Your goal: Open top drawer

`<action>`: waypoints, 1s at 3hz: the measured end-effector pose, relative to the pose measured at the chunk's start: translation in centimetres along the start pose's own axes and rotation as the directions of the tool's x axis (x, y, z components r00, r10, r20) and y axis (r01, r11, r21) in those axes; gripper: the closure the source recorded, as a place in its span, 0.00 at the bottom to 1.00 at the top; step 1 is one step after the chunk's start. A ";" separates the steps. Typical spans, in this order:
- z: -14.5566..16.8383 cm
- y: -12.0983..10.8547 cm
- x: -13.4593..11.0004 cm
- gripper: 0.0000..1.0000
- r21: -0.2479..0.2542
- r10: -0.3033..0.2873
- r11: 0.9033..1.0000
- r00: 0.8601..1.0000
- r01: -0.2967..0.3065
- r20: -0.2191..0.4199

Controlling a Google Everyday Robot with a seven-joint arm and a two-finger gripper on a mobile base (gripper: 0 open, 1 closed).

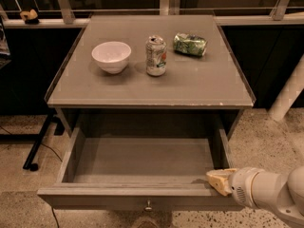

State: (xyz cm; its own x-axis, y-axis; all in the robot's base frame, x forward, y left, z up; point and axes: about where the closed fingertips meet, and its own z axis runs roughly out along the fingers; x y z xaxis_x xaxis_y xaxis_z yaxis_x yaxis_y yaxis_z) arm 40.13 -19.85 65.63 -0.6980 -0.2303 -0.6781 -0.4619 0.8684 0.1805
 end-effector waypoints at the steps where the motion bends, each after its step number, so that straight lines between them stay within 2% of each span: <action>1: 0.0 0.0 0.0 1.00 0.000 0.000 1.000 1.000 0.000 0.000; 2: -1.0 0.2 -1.0 1.00 0.009 -0.010 1.000 0.999 0.010 0.034; 3: -3.4 0.7 -3.0 1.00 0.034 -0.040 0.999 0.994 0.036 0.099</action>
Offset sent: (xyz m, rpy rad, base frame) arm -0.0002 -0.0015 0.0268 0.0141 -0.0735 -0.0155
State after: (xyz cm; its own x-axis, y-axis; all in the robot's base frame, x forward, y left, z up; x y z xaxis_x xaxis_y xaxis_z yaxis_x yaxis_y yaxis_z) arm 40.05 -20.03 70.17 -0.6216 -0.2200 -0.7518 -0.4680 0.8740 0.1311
